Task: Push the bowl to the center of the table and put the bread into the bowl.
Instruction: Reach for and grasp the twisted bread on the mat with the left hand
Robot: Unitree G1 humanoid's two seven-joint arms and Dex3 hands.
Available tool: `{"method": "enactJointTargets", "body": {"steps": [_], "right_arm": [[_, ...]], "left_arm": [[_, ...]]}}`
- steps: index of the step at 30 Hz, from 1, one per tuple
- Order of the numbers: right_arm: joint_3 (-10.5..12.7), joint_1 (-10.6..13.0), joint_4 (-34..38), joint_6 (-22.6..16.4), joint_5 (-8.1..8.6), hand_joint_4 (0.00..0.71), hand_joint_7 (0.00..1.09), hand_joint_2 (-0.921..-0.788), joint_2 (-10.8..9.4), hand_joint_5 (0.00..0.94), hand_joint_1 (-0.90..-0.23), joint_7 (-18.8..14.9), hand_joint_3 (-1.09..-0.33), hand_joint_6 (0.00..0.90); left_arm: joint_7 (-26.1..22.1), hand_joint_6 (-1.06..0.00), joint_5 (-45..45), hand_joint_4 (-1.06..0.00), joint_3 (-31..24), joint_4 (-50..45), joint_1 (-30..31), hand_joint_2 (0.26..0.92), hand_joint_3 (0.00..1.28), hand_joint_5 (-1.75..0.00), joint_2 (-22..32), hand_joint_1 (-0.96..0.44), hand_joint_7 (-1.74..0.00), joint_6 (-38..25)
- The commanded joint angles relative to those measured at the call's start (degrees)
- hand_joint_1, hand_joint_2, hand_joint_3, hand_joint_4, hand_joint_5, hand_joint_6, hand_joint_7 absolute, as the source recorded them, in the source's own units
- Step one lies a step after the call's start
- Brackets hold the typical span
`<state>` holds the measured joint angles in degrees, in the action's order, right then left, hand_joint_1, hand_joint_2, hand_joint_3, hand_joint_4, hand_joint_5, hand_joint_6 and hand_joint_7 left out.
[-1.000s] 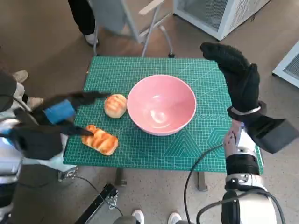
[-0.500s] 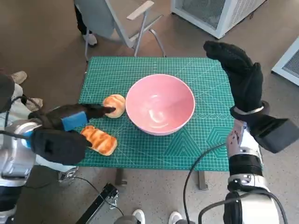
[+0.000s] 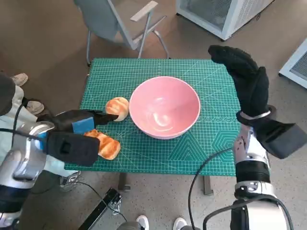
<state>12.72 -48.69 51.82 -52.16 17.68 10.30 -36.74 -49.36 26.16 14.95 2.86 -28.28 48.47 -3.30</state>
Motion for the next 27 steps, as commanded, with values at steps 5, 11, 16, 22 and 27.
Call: {"method": "enactJointTargets", "body": {"steps": [5, 11, 16, 22, 27], "right_arm": [[-0.4, 1.8, -0.7, 0.8, -0.43, 0.263, 0.58, -0.921, 0.5, 0.002, -0.733, 0.0, -0.691, 0.024], [-0.6, 2.0, -1.0, 0.9, -0.34, 0.263, 0.58, -0.921, 0.4, 0.001, -0.733, 0.0, -0.693, 0.023], [-0.6, 2.1, -1.3, 0.9, -0.34, 0.264, 0.58, -0.921, 0.4, 0.002, -0.732, 0.1, -0.695, 0.022], [-0.7, 2.1, -1.5, 0.9, -0.32, 0.263, 0.58, -0.921, 0.4, 0.001, -0.732, 0.1, -0.698, 0.02], [-0.7, 2.0, -1.4, 0.8, -0.39, 0.264, 0.58, -0.921, 0.4, 0.002, -0.732, 0.3, -0.696, 0.019]], "left_arm": [[-0.6, -0.26, 4.0, -0.13, 3.2, 2.8, -2.0, 0.694, 0.01, 0.0, -1.5, -0.06, 0.0, -2.4], [0.4, -0.26, 6.7, -0.13, 5.5, 5.6, -2.2, 0.694, 0.01, 0.0, -3.0, -0.07, 0.0, -2.7], [2.5, -0.26, 9.8, -0.14, 8.1, 10.3, -3.1, 0.693, 0.0, -0.01, -5.0, -0.08, 0.0, -1.7], [5.4, -0.3, 12.6, -0.21, 10.6, 15.1, -3.8, 0.722, 0.02, -0.03, -6.5, -0.06, -0.02, 0.4], [7.5, -0.39, 14.4, -0.33, 11.7, 17.2, -3.8, 0.761, 0.04, -0.07, -6.8, -0.04, -0.06, 2.0]]}}
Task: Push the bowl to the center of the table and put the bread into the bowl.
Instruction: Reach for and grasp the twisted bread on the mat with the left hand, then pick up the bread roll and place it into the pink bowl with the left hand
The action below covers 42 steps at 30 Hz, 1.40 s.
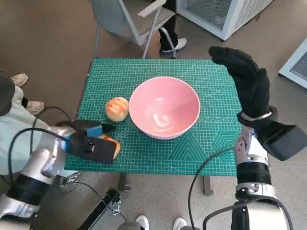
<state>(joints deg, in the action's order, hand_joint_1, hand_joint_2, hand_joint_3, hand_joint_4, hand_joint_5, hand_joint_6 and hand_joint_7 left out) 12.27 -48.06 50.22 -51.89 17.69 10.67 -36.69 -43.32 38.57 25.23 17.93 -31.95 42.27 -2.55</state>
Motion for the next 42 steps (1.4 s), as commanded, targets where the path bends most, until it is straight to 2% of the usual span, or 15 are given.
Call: {"method": "enactJointTargets", "body": {"steps": [1, 3, 4, 7, 11, 12, 13, 14, 18, 25, 28, 35, 42], "right_arm": [[-0.2, 1.4, 0.2, 0.6, -0.31, 0.265, 0.58, -0.921, 0.0, 0.002, -0.732, 0.1, -0.696, 0.018], [-0.2, 1.4, 0.2, 0.7, -0.19, 0.265, 0.58, -0.921, 0.0, 0.002, -0.732, 0.0, -0.695, 0.017], [-0.2, 1.4, 0.3, 0.7, -0.16, 0.265, 0.58, -0.921, 0.0, 0.002, -0.732, 0.0, -0.695, 0.017], [-0.2, 1.4, 0.3, 0.7, -0.14, 0.265, 0.58, -0.921, 0.0, 0.002, -0.732, 0.0, -0.694, 0.016], [-0.2, 1.3, 0.3, 0.8, -0.01, 0.266, 0.58, -0.921, -0.1, 0.002, -0.732, -0.1, -0.694, 0.016], [-0.2, 1.2, 0.4, 0.8, 0.09, 0.264, 0.58, -0.921, -0.1, 0.001, -0.728, -0.2, -0.694, 0.013], [-0.2, 1.2, 0.3, 0.9, 0.19, 0.264, 0.58, -0.921, -0.2, 0.001, -0.727, -0.3, -0.694, 0.012], [-0.2, 1.2, 0.3, 0.9, 0.26, 0.263, 0.58, -0.921, -0.2, 0.0, -0.724, -0.4, -0.694, 0.01], [-0.2, 1.2, 0.3, 1.0, 0.42, 0.262, 0.58, -0.921, -0.3, 0.0, -0.721, -0.5, -0.695, 0.008], [-0.1, 1.0, 0.4, 1.3, 0.58, 0.261, 0.58, -0.921, -0.1, 0.0, -0.72, -0.7, -0.695, 0.007], [-0.1, 1.0, 0.2, 1.4, 0.56, 0.261, 0.58, -0.921, -0.1, 0.0, -0.72, -0.7, -0.695, 0.007], [-0.1, 0.8, 0.3, 2.0, 0.7, 0.261, 0.58, -0.921, -0.1, 0.0, -0.72, -1.1, -0.695, 0.007], [-0.1, 0.9, -0.1, 2.4, 0.78, 0.26, 0.58, -0.921, 0.0, 0.0, -0.717, -1.4, -0.697, 0.0]], "left_arm": [[2.0, -0.42, 2.2, -0.36, 1.7, 2.6, -0.2, 0.767, 0.04, -0.08, -0.7, -0.03, -0.06, 1.8], [2.9, -0.49, 2.5, -0.45, 2.1, 3.6, -0.2, 0.783, 0.04, -0.12, -0.8, -0.02, -0.1, 2.7], [3.2, -0.56, 2.6, -0.53, 2.2, 4.0, -0.3, 0.796, 0.05, -0.16, -0.8, -0.01, -0.13, 3.1], [3.6, -0.63, 2.6, -0.59, 2.3, 4.6, -0.4, 0.822, 0.03, -0.27, -0.8, 0.01, -0.19, 3.6], [4.9, -0.65, 2.8, -0.61, 2.4, 5.9, -0.8, 0.833, 0.03, -0.32, -0.8, 0.01, -0.21, 5.3], [5.6, -0.67, 2.8, -0.65, 2.5, 6.7, -1.1, 0.864, 0.03, -0.64, -0.7, 0.01, -0.49, 6.3], [6.3, -0.67, 2.8, -0.67, 2.4, 7.1, -1.3, 0.875, 0.03, -0.76, -0.5, 0.01, -0.59, 7.3], [6.8, -0.68, 2.7, -0.68, 2.3, 7.4, -1.4, 0.897, 0.03, -1.0, -0.3, 0.0, -0.8, 8.0], [5.8, -0.69, 0.9, -0.7, 0.6, 5.2, -1.8, 0.91, 0.04, -1.16, 0.5, 0.0, -0.98, 8.5], [-0.1, -0.69, -6.5, -0.67, -6.3, -6.0, -2.4, 0.919, 0.05, -1.21, 1.7, 0.0, -1.08, 5.4], [-1.1, -0.69, -10.4, -0.66, -9.8, -10.1, -2.9, 0.92, 0.05, -1.19, 1.7, 0.0, -1.11, 4.9], [0.3, -0.65, -16.7, -0.72, -15.8, -15.0, -6.7, 0.92, 0.04, -1.08, 0.8, 0.0, -1.19, 6.7], [3.6, -0.66, -17.6, -0.76, -17.0, -13.6, -14.2, 0.916, 0.03, -1.04, -0.9, 0.0, -1.18, 10.5]]}}
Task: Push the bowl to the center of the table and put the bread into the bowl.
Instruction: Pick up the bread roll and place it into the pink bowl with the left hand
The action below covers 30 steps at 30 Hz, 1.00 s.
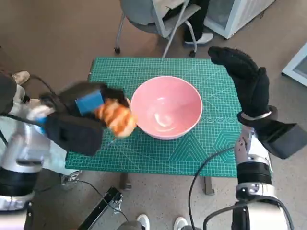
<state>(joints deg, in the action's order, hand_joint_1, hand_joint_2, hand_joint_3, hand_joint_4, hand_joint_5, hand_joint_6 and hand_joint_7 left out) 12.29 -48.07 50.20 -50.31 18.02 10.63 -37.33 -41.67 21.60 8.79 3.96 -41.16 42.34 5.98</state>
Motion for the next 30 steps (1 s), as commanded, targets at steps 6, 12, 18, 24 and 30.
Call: {"method": "enactJointTargets", "body": {"steps": [6, 12, 18, 24, 30], "right_arm": [[0.0, 1.0, -0.1, 1.0, 0.49, 0.259, 0.57, -0.921, 0.1, 0.0, -0.715, -0.7, -0.699, -0.001], [0.1, 1.1, -0.3, 0.9, 0.31, 0.26, 0.57, -0.921, 0.1, 0.0, -0.72, -0.4, -0.698, 0.003], [0.3, 1.5, -0.5, 0.7, 0.33, 0.262, 0.58, -0.921, 0.1, 0.001, -0.726, -0.2, -0.695, 0.006], [0.4, 2.1, -1.2, 0.3, 0.17, 0.263, 0.58, -0.921, 0.2, 0.002, -0.729, 0.2, -0.693, 0.005], [0.7, 2.7, -1.9, 0.1, 0.2, 0.264, 0.58, -0.921, 0.4, 0.002, -0.732, 0.4, -0.693, 0.0]], "left_arm": [[4.4, -0.67, 0.4, -0.77, 0.8, 2.5, -11.4, 0.913, 0.02, -1.07, -4.6, 0.0, -1.13, 1.2], [9.6, -0.69, 2.2, -0.75, 3.3, 9.0, -16.9, 0.912, 0.03, -1.14, -10.4, 0.0, -1.05, 3.7], [18.5, -0.7, 6.5, -0.73, 7.4, 22.4, -22.1, 0.917, 0.03, -1.21, -15.9, 0.0, -1.01, 9.7], [28.0, -0.7, 11.7, -0.72, 11.9, 37.4, -26.7, 0.917, 0.04, -1.24, -20.4, 0.0, -0.99, 15.8], [33.5, -0.71, 16.8, -0.67, 16.7, 49.0, -30.3, 0.918, 0.06, -1.32, -24.2, 0.0, -0.93, 16.3]]}}
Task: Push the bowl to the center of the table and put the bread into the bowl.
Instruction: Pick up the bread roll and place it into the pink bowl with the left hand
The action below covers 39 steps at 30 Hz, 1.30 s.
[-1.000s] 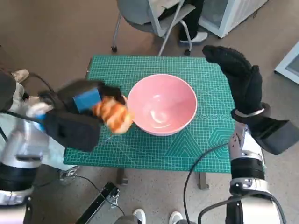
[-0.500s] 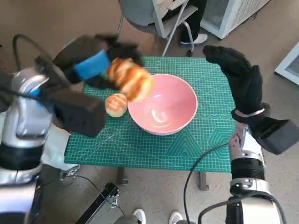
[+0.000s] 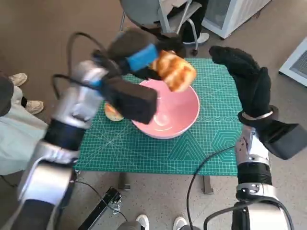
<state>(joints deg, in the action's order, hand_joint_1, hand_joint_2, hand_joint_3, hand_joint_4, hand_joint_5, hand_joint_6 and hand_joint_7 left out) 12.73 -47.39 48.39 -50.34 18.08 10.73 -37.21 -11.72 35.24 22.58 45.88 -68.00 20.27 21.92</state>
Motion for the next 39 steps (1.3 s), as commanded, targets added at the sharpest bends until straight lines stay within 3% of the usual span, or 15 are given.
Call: {"method": "enactJointTargets", "body": {"steps": [1, 9, 18, 21, 22, 23, 24, 25, 27, 32, 39], "right_arm": [[0.3, 2.2, -0.2, 0.1, 0.23, 0.264, 0.58, -0.921, 0.4, 0.002, -0.732, 0.3, -0.692, 0.0], [0.8, 3.0, -0.9, -0.5, 0.33, 0.264, 0.58, -0.921, 0.8, 0.002, -0.73, 0.3, -0.692, 0.0], [0.7, 3.3, -1.4, -1.4, -0.76, 0.264, 0.57, -0.921, 1.1, 0.001, -0.721, 1.5, -0.72, -0.001], [0.6, 3.3, -1.3, -1.6, -1.17, 0.264, 0.56, -0.921, 1.1, 0.001, -0.718, 2.0, -0.725, -0.001], [0.5, 3.2, -1.2, -1.7, -1.32, 0.264, 0.56, -0.921, 1.1, 0.001, -0.718, 2.2, -0.726, -0.001], [0.4, 3.2, -1.1, -1.8, -1.42, 0.263, 0.56, -0.921, 1.1, 0.001, -0.719, 2.4, -0.727, -0.001], [0.4, 3.2, -1.0, -1.9, -1.48, 0.263, 0.55, -0.921, 1.1, 0.001, -0.72, 2.5, -0.728, -0.001], [0.3, 3.1, -0.9, -2.0, -1.57, 0.263, 0.55, -0.921, 1.1, 0.001, -0.72, 2.6, -0.728, -0.001], [0.2, 3.1, -0.7, -2.2, -1.67, 0.263, 0.55, -0.921, 1.1, 0.001, -0.72, 2.8, -0.729, -0.001], [-0.2, 3.2, -0.9, -2.2, -1.7, 0.263, 0.55, -0.921, 0.9, 0.0, -0.72, 3.0, -0.73, -0.001], [-0.6, 3.4, -1.2, -1.9, -1.44, 0.263, 0.55, -0.921, 0.6, 0.0, -0.722, 3.2, -0.731, -0.001]], "left_arm": [[4.1, -0.7, 4.0, -0.67, 3.8, 8.7, -3.9, 0.918, 0.06, -1.32, -2.8, 0.0, -0.94, 0.1], [5.6, -0.64, 7.6, -0.67, 8.1, 16.0, -5.1, 0.92, 0.07, -1.21, -5.7, 0.0, -1.14, -1.2], [4.3, -0.63, 8.1, -0.65, 9.9, 20.6, -5.3, 0.921, 0.08, -1.17, -7.0, 0.0, -1.2, -1.5], [2.4, -0.61, 6.8, -0.63, 9.2, 21.8, -5.3, 0.92, 0.1, -1.2, -7.3, 0.0, -1.22, -1.8], [-0.2, -0.57, 5.2, -0.63, 8.2, 22.2, -5.1, 0.921, 0.12, -1.23, -7.4, 0.0, -1.23, -2.3], [-2.1, -0.38, 4.1, -0.45, 7.4, 22.5, -4.9, 0.892, 0.13, -0.92, -7.4, -0.01, -1.0, -2.6], [-3.3, -0.29, 3.4, -0.38, 6.9, 22.6, -4.8, 0.88, 0.12, -0.63, -7.4, -0.02, -0.79, -2.8], [-5.2, -0.26, 2.5, -0.36, 6.3, 22.7, -4.7, 0.879, 0.11, -0.52, -7.3, -0.02, -0.7, -3.2], [-9.0, -0.11, 0.4, -0.15, 5.0, 22.5, -4.5, 0.833, 0.07, -0.21, -7.1, -0.02, -0.45, -4.0], [-15.3, -0.02, -4.1, -0.02, 1.9, 20.4, -4.3, 0.778, 0.03, -0.03, -5.2, -0.1, -0.31, -2.7], [-19.0, -0.07, -9.4, -0.01, -2.6, 11.7, -1.8, 0.785, 0.02, -0.01, -0.6, -0.18, -0.32, -0.2]]}}
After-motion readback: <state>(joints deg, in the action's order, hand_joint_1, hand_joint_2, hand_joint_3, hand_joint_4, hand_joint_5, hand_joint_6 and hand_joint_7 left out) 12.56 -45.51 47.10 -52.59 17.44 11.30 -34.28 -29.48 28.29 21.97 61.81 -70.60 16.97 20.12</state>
